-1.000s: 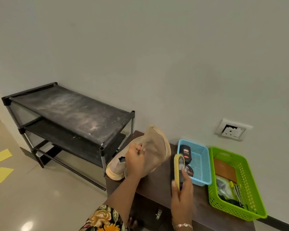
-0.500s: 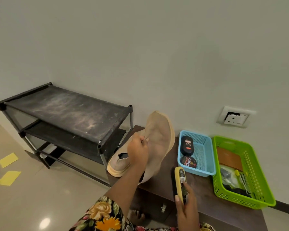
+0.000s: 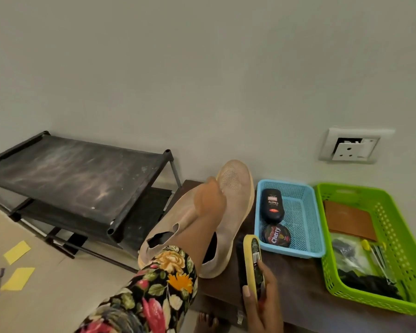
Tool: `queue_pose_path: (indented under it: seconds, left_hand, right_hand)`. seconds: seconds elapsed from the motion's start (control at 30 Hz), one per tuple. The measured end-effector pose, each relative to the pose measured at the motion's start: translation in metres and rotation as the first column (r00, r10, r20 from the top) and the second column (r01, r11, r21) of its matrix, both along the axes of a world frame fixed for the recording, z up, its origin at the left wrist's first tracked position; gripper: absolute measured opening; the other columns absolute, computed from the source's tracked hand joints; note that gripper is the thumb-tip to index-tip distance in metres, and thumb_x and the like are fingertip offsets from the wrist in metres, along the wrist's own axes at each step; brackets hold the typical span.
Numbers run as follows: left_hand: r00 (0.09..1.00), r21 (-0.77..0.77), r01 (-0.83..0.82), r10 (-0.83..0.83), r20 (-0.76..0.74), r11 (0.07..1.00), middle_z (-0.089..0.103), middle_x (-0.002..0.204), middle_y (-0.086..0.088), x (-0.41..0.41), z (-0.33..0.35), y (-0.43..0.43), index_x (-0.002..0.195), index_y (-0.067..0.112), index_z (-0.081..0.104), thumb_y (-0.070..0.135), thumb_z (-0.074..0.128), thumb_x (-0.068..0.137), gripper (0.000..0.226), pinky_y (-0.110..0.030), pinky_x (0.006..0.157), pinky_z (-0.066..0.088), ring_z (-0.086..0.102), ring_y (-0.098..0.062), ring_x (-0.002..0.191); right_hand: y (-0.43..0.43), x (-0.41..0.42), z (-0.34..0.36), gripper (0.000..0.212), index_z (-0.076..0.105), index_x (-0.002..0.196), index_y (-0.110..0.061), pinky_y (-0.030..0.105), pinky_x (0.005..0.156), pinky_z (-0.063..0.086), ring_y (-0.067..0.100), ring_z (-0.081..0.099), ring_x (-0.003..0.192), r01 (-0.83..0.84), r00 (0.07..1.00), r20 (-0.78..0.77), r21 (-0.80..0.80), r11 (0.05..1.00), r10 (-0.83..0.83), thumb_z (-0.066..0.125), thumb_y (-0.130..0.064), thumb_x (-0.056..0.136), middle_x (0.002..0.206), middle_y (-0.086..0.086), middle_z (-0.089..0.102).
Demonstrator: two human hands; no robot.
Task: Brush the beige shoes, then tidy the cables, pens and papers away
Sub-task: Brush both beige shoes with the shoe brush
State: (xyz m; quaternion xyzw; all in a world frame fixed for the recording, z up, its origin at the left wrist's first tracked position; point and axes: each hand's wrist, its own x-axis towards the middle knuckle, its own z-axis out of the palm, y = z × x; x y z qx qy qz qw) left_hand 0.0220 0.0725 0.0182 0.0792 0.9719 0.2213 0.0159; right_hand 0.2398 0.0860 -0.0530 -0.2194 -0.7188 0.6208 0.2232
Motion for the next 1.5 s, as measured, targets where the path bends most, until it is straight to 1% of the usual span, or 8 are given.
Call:
queue_pose_path:
  seconds: [0.2, 0.7, 0.87, 1.13, 1.27, 1.37, 1.43, 1.5]
  left_hand:
    - [0.998, -0.146, 0.004, 0.005, 0.058, 0.989, 0.058, 0.12, -0.014, -0.013, -0.023, 0.02, 0.116, 0.004, 0.052, 0.012, 0.042, 0.096, 0.024, -0.034, 0.091, 0.042, 0.055, -0.03, 0.113]
    - [0.995, -0.007, -0.06, 0.06, -0.075, 0.998, 0.068, 0.097, -0.006, -0.014, -0.024, -0.099, 0.104, 0.014, 0.063, -0.002, 0.043, 0.088, 0.03, -0.029, 0.066, 0.05, 0.062, -0.02, 0.083]
    - [0.964, -0.354, 0.167, -0.078, 0.253, 0.92, 0.059, 0.115, -0.009, -0.013, -0.028, -0.135, 0.122, 0.016, 0.048, 0.008, 0.059, 0.085, 0.04, -0.032, 0.078, 0.052, 0.06, -0.024, 0.098]
    - [0.97, -0.625, 0.242, -0.176, 0.166, 0.743, 0.057, 0.12, -0.011, -0.008, -0.03, -0.131, 0.133, 0.01, 0.036, 0.009, 0.051, 0.091, 0.045, -0.033, 0.081, 0.049, 0.058, -0.027, 0.105]
    - [0.996, -0.514, 0.081, -0.052, 0.07, 0.854, 0.063, 0.106, -0.01, -0.003, -0.022, -0.135, 0.116, 0.01, 0.048, 0.013, 0.049, 0.092, 0.024, -0.032, 0.072, 0.05, 0.062, -0.025, 0.093]
    - [0.995, -0.345, -0.1, 0.099, -0.022, 0.933, 0.064, 0.095, -0.01, 0.005, -0.016, -0.14, 0.111, 0.008, 0.048, 0.011, 0.048, 0.092, 0.019, -0.029, 0.064, 0.047, 0.061, -0.023, 0.081]
    - [0.989, -0.268, -0.149, 0.147, -0.03, 0.952, 0.064, 0.094, -0.012, 0.017, -0.014, -0.141, 0.111, 0.006, 0.048, 0.011, 0.047, 0.093, 0.019, -0.026, 0.061, 0.041, 0.056, -0.02, 0.074]
    - [0.981, -0.206, -0.192, 0.187, -0.042, 0.96, 0.064, 0.092, -0.013, 0.028, -0.01, -0.143, 0.109, 0.004, 0.049, 0.01, 0.046, 0.093, 0.017, -0.027, 0.06, 0.038, 0.057, -0.022, 0.075]
  right_hand:
    - [0.004, -0.009, -0.01, 0.055, 0.036, 0.106, -0.073, -0.001, 0.082, 0.04, -0.014, 0.048, 0.108, 0.023, 1.0, -0.006, -0.086, 0.996, -0.023, 0.06, -0.043, 0.066, 0.124, -0.021, 0.047]
    - [0.003, -0.002, -0.001, 0.062, 0.04, 0.105, -0.072, -0.002, 0.082, 0.039, 0.008, 0.055, 0.108, -0.004, 1.0, -0.017, -0.089, 0.996, 0.003, 0.062, -0.018, 0.082, 0.126, -0.007, 0.052]
    - [0.001, -0.003, 0.003, 0.075, 0.041, 0.1, -0.073, -0.004, 0.071, 0.04, -0.014, 0.053, 0.097, -0.024, 1.0, 0.006, -0.089, 0.996, 0.024, 0.062, -0.003, 0.082, 0.12, -0.015, 0.052]
    - [-0.002, -0.006, 0.009, 0.058, 0.042, 0.109, -0.049, 0.008, 0.073, 0.043, -0.023, 0.049, 0.094, -0.062, 0.998, 0.002, -0.108, 0.992, 0.063, 0.06, -0.001, 0.082, 0.116, -0.024, 0.047]
    - [0.0, -0.009, 0.004, 0.068, 0.043, 0.104, -0.068, -0.003, 0.08, 0.039, -0.016, 0.049, 0.104, -0.078, 0.997, 0.018, -0.091, 0.993, 0.08, 0.06, -0.005, 0.083, 0.119, -0.031, 0.05]
    - [0.0, -0.01, 0.003, 0.061, 0.04, 0.108, -0.063, 0.018, 0.088, 0.049, 0.003, 0.052, 0.111, -0.125, 0.99, 0.046, -0.121, 0.985, 0.131, 0.057, -0.008, 0.086, 0.123, -0.02, 0.049]
    - [-0.001, -0.01, 0.005, 0.06, 0.037, 0.107, -0.067, 0.036, 0.078, 0.056, 0.011, 0.056, 0.104, -0.14, 0.984, 0.085, -0.149, 0.979, 0.154, 0.055, -0.013, 0.088, 0.121, -0.014, 0.051]
    - [-0.002, -0.009, 0.007, 0.054, 0.035, 0.111, -0.06, 0.031, 0.062, 0.057, 0.013, 0.058, 0.096, -0.145, 0.981, 0.101, -0.181, 0.973, 0.165, 0.054, -0.015, 0.09, 0.118, -0.009, 0.053]
